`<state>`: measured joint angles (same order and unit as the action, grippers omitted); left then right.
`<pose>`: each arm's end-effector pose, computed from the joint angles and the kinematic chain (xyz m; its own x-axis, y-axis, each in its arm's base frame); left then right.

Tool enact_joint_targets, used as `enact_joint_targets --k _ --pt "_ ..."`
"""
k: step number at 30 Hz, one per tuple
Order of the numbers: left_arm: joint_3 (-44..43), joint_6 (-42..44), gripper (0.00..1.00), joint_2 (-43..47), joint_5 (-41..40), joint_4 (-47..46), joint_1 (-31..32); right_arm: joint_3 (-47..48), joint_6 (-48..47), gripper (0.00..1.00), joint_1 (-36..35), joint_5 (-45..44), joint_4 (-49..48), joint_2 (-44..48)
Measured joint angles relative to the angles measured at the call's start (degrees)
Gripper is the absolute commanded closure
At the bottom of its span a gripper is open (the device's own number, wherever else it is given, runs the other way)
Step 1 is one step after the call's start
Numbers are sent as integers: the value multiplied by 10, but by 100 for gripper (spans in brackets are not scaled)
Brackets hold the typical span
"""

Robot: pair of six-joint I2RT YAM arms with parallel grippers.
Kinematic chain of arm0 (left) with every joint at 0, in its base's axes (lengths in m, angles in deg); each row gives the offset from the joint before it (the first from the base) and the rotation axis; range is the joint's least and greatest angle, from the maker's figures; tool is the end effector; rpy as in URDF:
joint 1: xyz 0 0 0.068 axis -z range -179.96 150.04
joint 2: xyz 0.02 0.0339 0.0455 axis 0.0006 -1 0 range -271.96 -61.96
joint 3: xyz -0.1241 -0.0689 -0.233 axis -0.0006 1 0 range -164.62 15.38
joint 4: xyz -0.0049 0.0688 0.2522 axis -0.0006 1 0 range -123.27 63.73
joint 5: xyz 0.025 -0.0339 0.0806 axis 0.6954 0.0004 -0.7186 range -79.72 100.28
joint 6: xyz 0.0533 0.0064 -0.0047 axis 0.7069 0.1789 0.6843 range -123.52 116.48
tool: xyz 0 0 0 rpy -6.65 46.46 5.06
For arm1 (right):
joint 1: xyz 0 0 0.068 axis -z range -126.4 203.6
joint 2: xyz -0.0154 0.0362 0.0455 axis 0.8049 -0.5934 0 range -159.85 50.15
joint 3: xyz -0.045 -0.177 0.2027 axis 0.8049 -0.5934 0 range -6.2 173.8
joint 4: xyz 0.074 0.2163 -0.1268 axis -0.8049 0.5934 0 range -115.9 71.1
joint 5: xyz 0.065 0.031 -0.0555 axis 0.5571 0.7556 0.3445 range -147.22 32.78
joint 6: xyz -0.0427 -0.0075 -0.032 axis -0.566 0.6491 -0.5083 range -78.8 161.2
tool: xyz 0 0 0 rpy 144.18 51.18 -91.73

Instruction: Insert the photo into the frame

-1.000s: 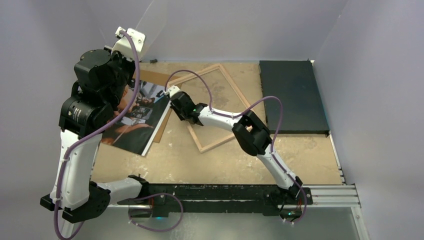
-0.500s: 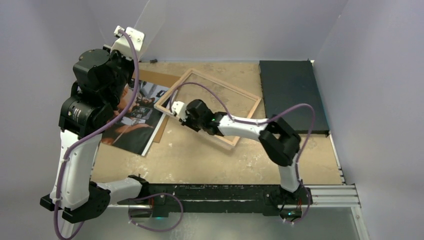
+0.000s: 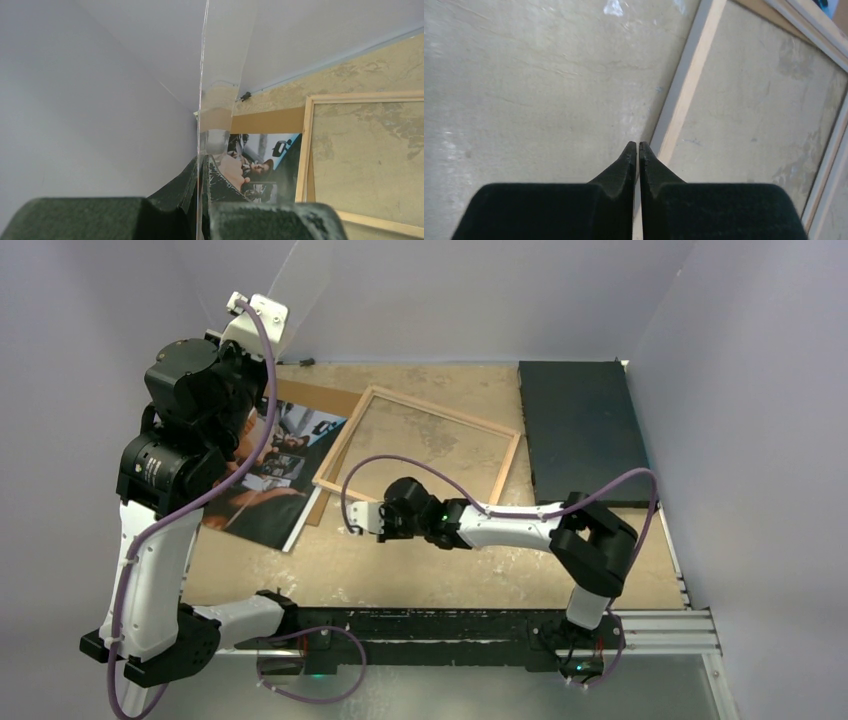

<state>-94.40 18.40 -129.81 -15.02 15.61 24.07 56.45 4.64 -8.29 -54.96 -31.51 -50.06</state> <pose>0.1597 -0.0546 0.5536 -0.1099 0.4185 -0.9016 0.0235 0.9079 0.4185 0.1828 0.3451 0.2137 0.3341 -0.6377 -0.6940 -0.8691 0.0766 -0.4887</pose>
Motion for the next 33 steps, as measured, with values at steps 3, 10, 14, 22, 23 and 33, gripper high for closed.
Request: enact_joint_targets --k 3,10,14,22,23,33 --pt "0 0 100 0 1 0 0 -13 61 28 0 -34 -10 1" --pt "0 0 100 0 7 -1 0 122 436 1 1 -118 20 3" --pt "0 0 100 2 9 -1 0 170 697 1 18 -103 20 3" --pt "0 0 100 13 10 -2 0 152 1002 3 127 -32 85 -64" --pt "0 0 100 14 10 -2 0 161 1032 6 124 -44 119 -72" --pt "1 0 100 21 16 -10 0 282 1216 9 85 -39 269 -178"
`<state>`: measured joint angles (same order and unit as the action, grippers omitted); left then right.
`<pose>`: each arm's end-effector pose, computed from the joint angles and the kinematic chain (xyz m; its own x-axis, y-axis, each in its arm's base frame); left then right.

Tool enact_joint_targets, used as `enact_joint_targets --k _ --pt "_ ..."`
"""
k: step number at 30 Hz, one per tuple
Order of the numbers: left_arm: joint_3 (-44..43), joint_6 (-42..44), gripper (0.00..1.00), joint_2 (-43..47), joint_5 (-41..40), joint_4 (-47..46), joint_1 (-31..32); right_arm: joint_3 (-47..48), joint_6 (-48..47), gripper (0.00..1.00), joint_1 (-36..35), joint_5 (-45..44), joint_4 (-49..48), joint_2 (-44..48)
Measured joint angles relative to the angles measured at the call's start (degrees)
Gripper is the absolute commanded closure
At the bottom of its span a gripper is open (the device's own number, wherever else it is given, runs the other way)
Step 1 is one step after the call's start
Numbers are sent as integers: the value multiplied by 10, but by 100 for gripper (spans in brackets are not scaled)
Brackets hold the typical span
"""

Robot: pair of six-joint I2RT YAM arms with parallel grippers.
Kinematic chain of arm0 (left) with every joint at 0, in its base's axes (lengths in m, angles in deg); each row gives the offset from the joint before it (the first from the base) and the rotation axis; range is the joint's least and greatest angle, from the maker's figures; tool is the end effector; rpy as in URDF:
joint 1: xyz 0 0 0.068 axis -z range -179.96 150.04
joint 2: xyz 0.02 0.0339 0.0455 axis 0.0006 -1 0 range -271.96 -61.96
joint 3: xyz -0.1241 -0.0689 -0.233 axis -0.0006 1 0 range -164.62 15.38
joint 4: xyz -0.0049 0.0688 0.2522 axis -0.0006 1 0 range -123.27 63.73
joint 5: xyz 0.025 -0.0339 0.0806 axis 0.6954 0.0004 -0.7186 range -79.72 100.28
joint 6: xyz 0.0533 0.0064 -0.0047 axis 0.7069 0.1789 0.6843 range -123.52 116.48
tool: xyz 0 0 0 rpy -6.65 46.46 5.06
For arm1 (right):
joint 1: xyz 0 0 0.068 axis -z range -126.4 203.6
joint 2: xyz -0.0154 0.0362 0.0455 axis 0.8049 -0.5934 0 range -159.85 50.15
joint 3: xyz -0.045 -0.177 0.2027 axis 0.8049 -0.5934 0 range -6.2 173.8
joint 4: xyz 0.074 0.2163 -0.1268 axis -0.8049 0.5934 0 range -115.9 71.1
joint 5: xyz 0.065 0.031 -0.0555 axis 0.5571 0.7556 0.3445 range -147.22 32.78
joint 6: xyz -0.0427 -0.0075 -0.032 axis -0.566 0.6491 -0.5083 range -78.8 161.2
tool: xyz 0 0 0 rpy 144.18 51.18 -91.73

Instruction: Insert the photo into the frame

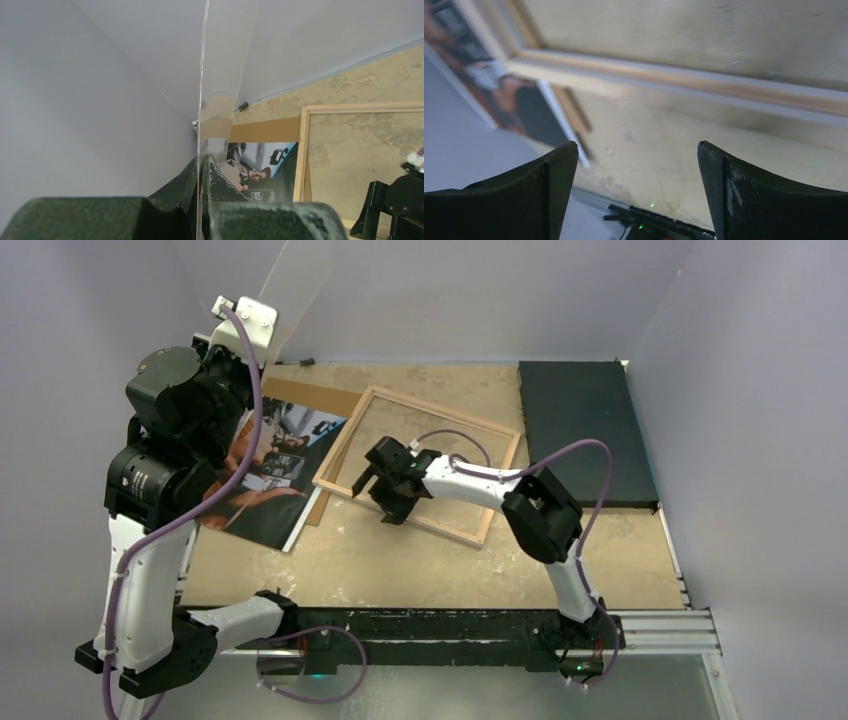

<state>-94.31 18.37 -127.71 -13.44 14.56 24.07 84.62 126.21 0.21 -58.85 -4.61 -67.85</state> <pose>0.1453 -0.0492 0.5603 -0.0553 0.3983 -0.9156 0.0291 0.9172 0.3973 0.2763 0.3702 0.2061 -0.8269 0.5567 -0.0789 0.3760 0.6518 0.6586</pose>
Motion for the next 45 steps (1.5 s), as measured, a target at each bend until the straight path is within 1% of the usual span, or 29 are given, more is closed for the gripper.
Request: enact_joint_targets --k 4,10,16,18,22,25,28,33,34,38,41,45 --pt "0 -1 100 0 3 0 0 -16 41 10 5 -2 34 -31" --pt "7 -3 100 4 12 1 0 -76 92 10 28 -24 33 12" --pt "9 -3 100 5 23 2 0 -83 110 13 32 -59 34 18" --pt "9 -3 100 6 25 2 0 -83 120 17 32 -64 37 18" --pt "17 -3 100 12 27 3 0 -82 141 20 32 -73 47 18" --pt "18 -3 100 12 30 2 0 -57 147 26 32 -84 80 6" --pt "18 -3 100 12 31 2 0 -33 146 36 32 -95 96 -10" --pt "25 -3 100 15 32 -1 0 -33 146 44 32 -107 94 -12" --pt "26 -3 100 16 32 -1 0 -33 144 48 31 -109 93 -12" --pt "26 -3 100 16 32 -2 0 -19 127 58 30 -124 106 -14" --pt "26 -3 100 17 32 -2 0 -1 102 60 28 -139 119 -22" --pt "26 -3 100 17 32 -2 0 -5 72 62 19 -150 114 -20"
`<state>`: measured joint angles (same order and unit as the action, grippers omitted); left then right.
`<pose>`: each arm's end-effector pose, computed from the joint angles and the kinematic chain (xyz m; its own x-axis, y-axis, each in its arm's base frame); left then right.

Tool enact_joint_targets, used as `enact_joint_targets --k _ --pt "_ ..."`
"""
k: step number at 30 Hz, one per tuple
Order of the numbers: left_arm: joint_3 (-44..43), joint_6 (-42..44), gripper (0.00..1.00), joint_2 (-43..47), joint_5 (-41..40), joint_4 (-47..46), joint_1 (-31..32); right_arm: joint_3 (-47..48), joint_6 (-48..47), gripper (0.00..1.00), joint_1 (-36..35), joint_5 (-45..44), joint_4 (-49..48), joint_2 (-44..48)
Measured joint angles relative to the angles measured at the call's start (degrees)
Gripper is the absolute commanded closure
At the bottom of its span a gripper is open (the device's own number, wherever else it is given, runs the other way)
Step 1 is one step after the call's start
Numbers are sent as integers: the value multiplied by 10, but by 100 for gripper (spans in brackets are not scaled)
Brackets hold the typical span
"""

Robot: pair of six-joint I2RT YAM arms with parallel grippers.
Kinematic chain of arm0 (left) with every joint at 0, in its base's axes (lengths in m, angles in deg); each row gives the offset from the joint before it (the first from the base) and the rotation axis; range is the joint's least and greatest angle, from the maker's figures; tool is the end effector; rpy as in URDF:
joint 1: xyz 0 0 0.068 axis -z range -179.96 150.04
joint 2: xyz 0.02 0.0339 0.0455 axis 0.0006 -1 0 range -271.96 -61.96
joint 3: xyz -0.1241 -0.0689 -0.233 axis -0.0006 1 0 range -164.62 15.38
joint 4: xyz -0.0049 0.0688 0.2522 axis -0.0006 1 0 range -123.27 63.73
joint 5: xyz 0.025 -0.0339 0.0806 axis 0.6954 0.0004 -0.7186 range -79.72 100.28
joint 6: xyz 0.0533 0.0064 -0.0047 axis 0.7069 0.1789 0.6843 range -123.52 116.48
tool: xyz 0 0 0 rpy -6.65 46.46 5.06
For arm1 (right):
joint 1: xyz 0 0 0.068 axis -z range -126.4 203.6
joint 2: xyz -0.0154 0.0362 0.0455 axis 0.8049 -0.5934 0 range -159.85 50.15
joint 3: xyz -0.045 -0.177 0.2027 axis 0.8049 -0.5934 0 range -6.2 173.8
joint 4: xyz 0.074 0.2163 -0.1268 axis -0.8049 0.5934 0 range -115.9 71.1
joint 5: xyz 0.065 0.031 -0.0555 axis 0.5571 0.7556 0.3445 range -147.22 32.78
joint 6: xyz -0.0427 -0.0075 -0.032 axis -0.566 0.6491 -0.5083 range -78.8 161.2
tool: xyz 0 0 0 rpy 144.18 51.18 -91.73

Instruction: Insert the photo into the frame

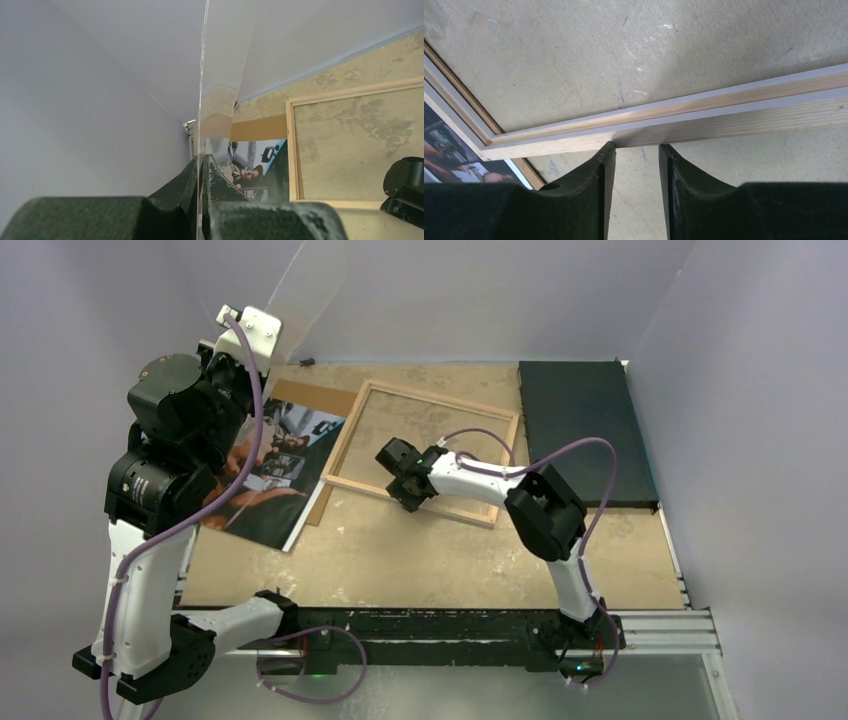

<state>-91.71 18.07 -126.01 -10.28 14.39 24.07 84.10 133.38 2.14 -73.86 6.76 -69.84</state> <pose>0.1417 -0.0496 0.5534 -0.0459 0.3976 -0.9164 0.0845 0.9156 0.3931 0.2851 0.3415 0.1773 -0.6451 0.7268 -0.2359 0.5769 0.6657 0.4733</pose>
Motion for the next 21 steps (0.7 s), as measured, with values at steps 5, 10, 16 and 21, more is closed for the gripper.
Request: enact_joint_targets --k 5,10,16,21 --pt "0 0 100 0 0 0 0 -80 -28 62 -10 -5 -15 42" --pt "0 0 100 2 0 0 0 -148 -35 55 -15 -13 4 94" --pt "0 0 100 3 0 0 0 -27 -67 47 -46 -82 54 67" --pt "0 1 100 3 -2 0 0 120 -113 43 -68 -119 34 24"
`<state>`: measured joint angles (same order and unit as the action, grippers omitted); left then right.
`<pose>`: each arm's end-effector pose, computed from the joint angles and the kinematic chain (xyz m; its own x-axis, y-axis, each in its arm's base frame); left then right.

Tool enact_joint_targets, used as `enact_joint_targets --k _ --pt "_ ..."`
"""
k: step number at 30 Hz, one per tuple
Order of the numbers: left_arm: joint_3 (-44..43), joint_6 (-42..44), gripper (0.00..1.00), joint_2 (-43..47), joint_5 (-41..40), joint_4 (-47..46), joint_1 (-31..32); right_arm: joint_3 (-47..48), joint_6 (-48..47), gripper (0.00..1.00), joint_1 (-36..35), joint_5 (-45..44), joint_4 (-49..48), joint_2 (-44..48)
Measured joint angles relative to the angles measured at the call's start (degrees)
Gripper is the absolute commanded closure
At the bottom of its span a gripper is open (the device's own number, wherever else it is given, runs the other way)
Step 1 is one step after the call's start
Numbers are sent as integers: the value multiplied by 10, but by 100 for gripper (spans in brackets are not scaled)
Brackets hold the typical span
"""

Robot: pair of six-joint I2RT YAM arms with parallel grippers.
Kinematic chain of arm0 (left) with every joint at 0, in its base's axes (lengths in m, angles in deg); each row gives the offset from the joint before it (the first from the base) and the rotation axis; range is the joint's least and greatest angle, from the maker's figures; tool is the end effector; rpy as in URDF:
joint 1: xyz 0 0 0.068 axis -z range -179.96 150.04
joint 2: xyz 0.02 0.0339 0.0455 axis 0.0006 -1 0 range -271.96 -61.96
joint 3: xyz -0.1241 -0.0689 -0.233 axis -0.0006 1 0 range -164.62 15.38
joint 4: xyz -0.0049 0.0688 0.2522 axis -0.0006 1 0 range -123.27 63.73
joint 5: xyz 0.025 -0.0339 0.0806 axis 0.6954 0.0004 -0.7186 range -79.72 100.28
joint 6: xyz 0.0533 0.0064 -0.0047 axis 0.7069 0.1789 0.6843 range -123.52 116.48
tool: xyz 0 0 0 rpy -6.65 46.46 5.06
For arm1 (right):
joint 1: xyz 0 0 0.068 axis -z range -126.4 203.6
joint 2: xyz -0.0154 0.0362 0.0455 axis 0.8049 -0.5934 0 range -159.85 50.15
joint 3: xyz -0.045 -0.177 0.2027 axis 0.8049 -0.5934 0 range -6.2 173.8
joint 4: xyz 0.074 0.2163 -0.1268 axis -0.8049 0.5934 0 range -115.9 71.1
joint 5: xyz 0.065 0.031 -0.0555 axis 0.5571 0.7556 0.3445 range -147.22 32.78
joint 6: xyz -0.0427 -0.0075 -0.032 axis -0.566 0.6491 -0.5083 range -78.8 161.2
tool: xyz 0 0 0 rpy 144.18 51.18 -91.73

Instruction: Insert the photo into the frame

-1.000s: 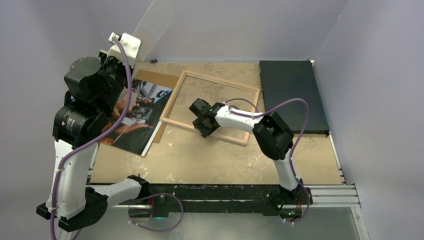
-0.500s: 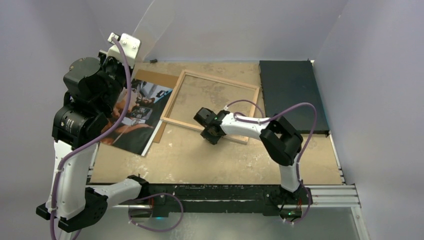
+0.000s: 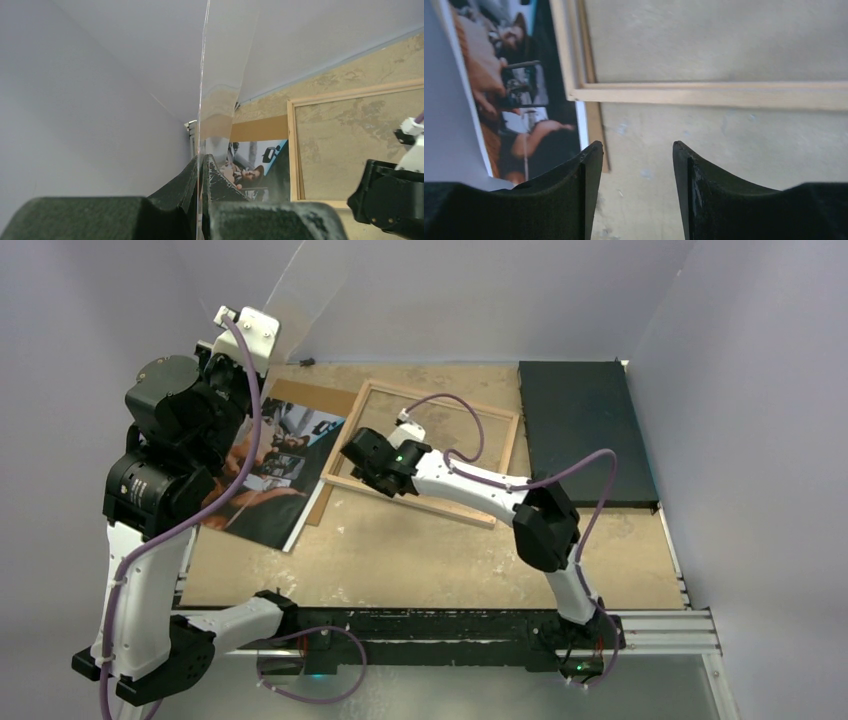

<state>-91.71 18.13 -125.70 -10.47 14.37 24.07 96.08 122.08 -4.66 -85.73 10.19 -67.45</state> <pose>0.1396 -0.0485 0.5542 -0.0422 0.3965 -0.9171 0.0794 0.9163 0.3925 0.2565 0.3824 0.2584 -0.6484 0.6011 -0.4673 0.3124 0.7697 0.5567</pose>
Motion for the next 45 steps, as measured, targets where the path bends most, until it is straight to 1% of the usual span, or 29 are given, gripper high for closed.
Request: enact_joint_targets --k 4,7,10,12,15,20,25,30,34,40,42,43,45 --pt "0 1 100 0 -4 0 0 87 -61 43 4 -10 -26 -64" --pt "0 5 100 1 -7 0 0 185 -109 43 12 -14 -28 -156" --pt "0 5 100 3 -9 0 0 213 -139 43 17 -16 -32 -207" --pt "0 5 100 5 -11 0 0 208 -156 43 20 -19 -33 -224" --pt "0 5 100 7 -12 0 0 182 -179 44 25 -20 -49 -222" --pt "0 5 100 8 -15 0 0 168 -206 51 32 -15 -86 -214" --pt "0 5 100 9 -17 0 0 189 -239 57 34 21 -108 -230" --pt "0 8 100 11 -20 0 0 189 -264 59 33 63 -132 -245" --pt "1 14 100 14 -20 0 0 137 -292 61 25 79 -172 -220" --pt "1 15 100 15 -20 0 0 58 -351 63 -12 107 -185 -171" --pt "1 14 100 15 -20 0 0 34 -372 61 -30 118 -183 -155" --pt "1 14 100 15 -19 0 0 22 -380 57 -39 120 -181 -146" --pt "1 14 100 15 -18 0 0 -3 -392 43 -55 119 -170 -127"
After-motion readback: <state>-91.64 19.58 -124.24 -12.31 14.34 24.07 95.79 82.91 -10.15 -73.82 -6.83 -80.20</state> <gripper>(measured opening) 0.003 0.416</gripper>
